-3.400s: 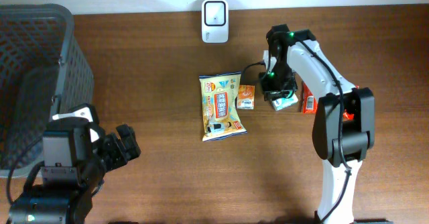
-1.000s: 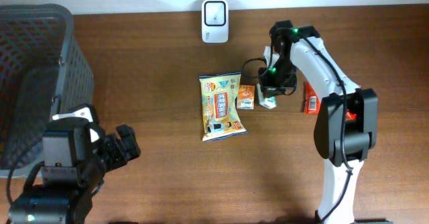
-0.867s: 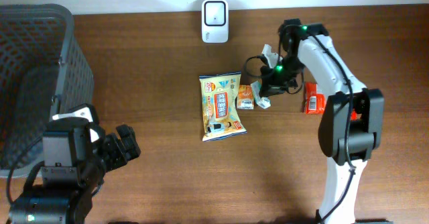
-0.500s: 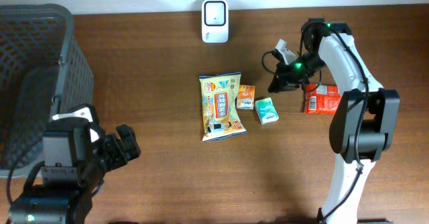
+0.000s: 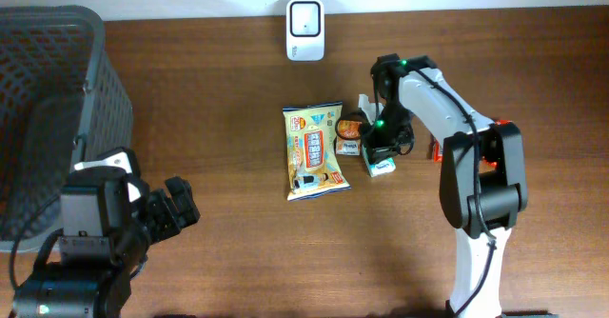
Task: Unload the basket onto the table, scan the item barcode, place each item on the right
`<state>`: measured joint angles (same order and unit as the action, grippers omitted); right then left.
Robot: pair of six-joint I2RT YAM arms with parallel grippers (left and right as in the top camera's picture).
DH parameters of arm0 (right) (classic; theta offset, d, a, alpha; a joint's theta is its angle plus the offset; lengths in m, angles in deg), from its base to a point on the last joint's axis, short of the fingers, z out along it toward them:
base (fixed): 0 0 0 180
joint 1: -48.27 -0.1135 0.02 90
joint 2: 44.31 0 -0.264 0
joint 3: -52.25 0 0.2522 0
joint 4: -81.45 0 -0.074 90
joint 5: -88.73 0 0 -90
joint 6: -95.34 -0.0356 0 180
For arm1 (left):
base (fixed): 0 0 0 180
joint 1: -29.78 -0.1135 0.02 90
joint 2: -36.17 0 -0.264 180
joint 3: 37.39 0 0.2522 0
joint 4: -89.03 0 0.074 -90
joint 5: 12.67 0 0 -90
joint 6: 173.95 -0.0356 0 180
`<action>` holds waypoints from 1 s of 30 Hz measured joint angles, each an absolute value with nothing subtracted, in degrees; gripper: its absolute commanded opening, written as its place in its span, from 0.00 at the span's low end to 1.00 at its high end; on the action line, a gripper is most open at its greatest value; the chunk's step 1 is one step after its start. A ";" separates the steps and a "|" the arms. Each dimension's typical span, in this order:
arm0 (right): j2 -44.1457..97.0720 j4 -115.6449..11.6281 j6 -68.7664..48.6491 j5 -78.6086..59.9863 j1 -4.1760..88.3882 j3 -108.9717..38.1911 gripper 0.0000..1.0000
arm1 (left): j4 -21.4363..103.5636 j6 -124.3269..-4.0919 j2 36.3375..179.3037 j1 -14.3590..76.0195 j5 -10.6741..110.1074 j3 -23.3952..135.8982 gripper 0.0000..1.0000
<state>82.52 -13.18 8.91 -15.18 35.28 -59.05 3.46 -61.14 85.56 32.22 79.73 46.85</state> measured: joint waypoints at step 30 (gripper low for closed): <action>82.43 -14.82 -0.20 -16.78 39.58 -69.74 0.43 | 3.46 -61.14 85.56 32.22 79.73 46.85 0.99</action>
<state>82.43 -14.82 -0.20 -16.78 39.58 -69.74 3.46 -61.14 85.56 32.22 79.73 46.85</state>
